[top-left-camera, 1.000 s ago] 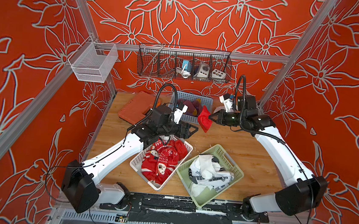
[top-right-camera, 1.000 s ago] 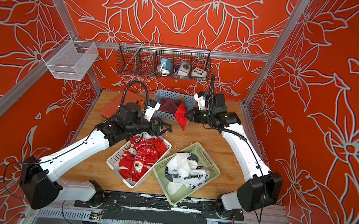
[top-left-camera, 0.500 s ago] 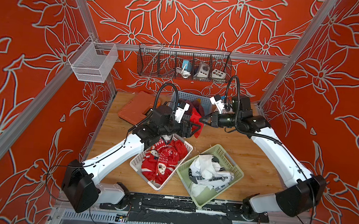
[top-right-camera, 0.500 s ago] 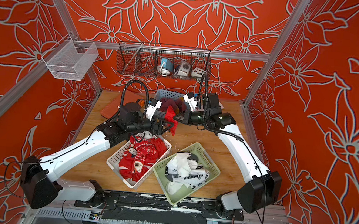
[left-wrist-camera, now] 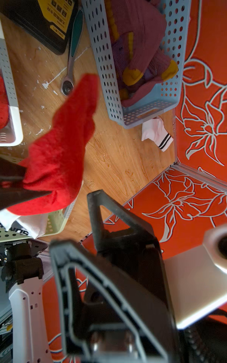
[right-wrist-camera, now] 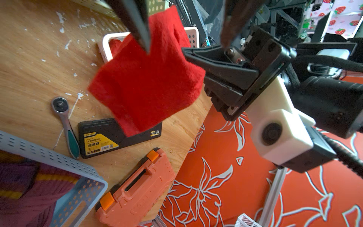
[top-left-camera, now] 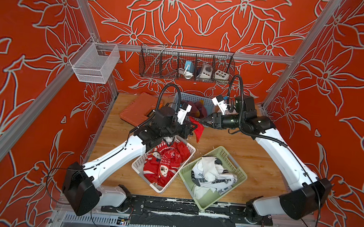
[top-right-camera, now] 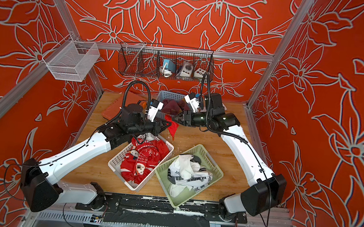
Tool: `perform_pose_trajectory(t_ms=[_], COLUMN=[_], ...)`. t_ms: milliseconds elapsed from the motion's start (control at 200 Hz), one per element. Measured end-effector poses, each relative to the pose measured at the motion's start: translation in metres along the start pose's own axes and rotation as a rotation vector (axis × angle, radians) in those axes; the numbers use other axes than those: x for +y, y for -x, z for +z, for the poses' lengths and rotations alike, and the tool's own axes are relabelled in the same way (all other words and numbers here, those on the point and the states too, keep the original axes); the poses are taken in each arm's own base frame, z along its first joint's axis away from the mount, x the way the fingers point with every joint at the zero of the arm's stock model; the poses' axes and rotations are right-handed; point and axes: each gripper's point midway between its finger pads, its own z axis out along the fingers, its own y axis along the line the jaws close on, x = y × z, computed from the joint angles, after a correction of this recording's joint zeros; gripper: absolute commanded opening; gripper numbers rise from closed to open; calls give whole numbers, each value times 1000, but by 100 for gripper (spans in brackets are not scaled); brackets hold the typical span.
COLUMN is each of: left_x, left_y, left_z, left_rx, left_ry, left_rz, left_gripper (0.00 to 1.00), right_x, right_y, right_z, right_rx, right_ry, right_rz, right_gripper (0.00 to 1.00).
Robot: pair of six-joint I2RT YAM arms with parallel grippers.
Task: Sort the socks into the basket by color
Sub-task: Place the sock in the bin.
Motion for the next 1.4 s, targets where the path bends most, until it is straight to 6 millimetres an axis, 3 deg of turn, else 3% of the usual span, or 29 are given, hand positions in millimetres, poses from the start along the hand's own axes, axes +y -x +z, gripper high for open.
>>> perform_pose_trajectory(t_ms=[110, 255, 355, 490, 625, 766, 941, 1191, 1401], left_x=[1, 4, 7, 9, 8, 14, 44, 107, 133], left_y=[-3, -9, -15, -23, -28, -34, -55, -108, -151], left_z=[-6, -17, -23, -33, -47, -53, -51, -43, -23], left_rx=[12, 33, 63, 82, 82, 100, 170, 320, 453], left_ry=[21, 55, 80, 107, 126, 160, 247, 393, 432], left_rz=[0, -10, -24, -41, -57, -71, -141, -297, -373], left_gripper=[0, 0, 0, 0, 0, 0, 0, 0, 2], right_x=[0, -9, -26, -69, -132, -184, -222, -256, -279], right_y=[5, 13, 20, 32, 46, 61, 71, 71, 71], right_z=[-6, -14, -18, -20, -28, -30, -15, 1, 2], right_rx=[-13, -34, -46, -59, -70, -65, -35, 15, 40], right_ry=[-29, -82, -142, -272, -437, -553, -602, -631, -671], right_rz=[-24, -38, -25, 28, 109, 158, 167, 175, 173], right_gripper=[88, 89, 88, 88, 87, 86, 85, 84, 83])
